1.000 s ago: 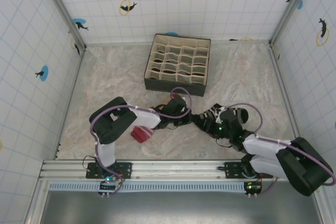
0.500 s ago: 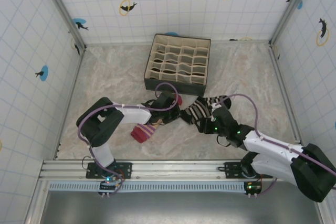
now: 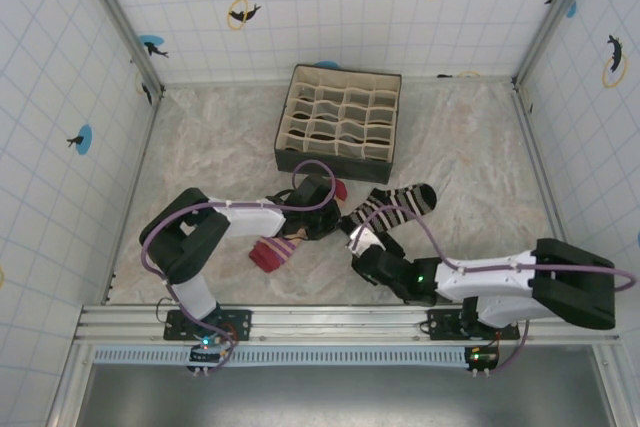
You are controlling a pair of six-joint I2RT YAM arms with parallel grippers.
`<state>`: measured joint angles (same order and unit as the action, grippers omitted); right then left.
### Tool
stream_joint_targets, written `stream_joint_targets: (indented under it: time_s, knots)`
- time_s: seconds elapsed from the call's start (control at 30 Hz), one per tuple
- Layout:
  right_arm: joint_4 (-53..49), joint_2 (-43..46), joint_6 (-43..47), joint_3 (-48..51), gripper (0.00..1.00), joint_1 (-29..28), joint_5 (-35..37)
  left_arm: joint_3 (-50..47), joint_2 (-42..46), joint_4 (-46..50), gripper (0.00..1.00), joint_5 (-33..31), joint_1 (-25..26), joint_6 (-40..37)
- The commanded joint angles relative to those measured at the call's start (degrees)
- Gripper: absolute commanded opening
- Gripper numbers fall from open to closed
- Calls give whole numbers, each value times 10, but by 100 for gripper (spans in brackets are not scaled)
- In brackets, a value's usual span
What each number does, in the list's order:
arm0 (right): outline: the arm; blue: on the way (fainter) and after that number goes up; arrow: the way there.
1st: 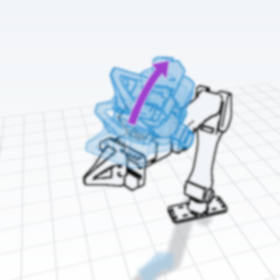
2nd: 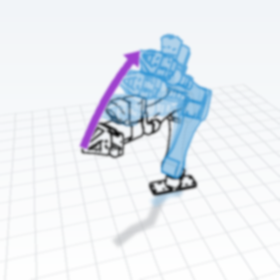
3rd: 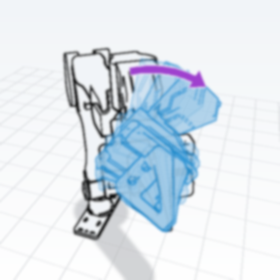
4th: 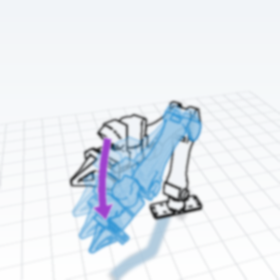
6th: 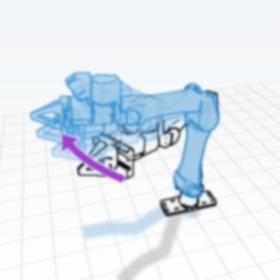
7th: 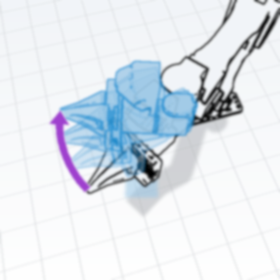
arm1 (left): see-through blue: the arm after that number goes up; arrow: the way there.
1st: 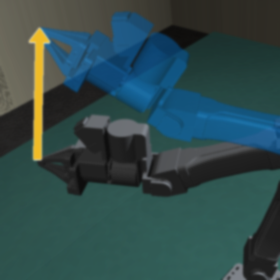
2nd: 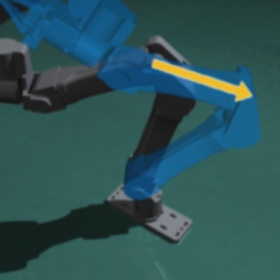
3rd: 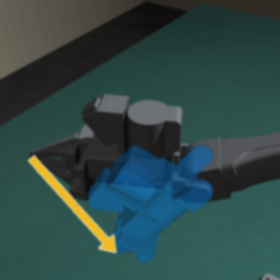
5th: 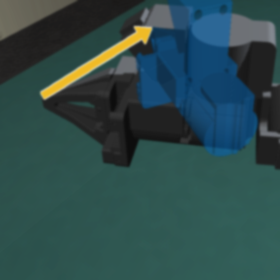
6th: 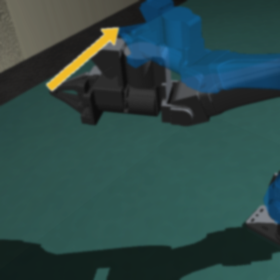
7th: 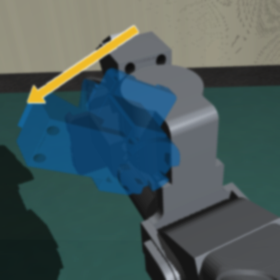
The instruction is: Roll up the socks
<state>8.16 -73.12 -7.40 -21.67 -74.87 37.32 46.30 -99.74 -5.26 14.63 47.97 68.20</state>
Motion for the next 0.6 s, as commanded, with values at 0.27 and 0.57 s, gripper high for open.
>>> stream_joint_targets:
  time_s: [0.27, 0.57]
  knots:
    - [97, -158, 95, -74, 68, -25, 146, -5, 19, 65, 0, 25, 6, 6]
    - [102, -207, 68, -78, 54, -3, 125, -6, 25, 72, 0, 29, 6, 4]
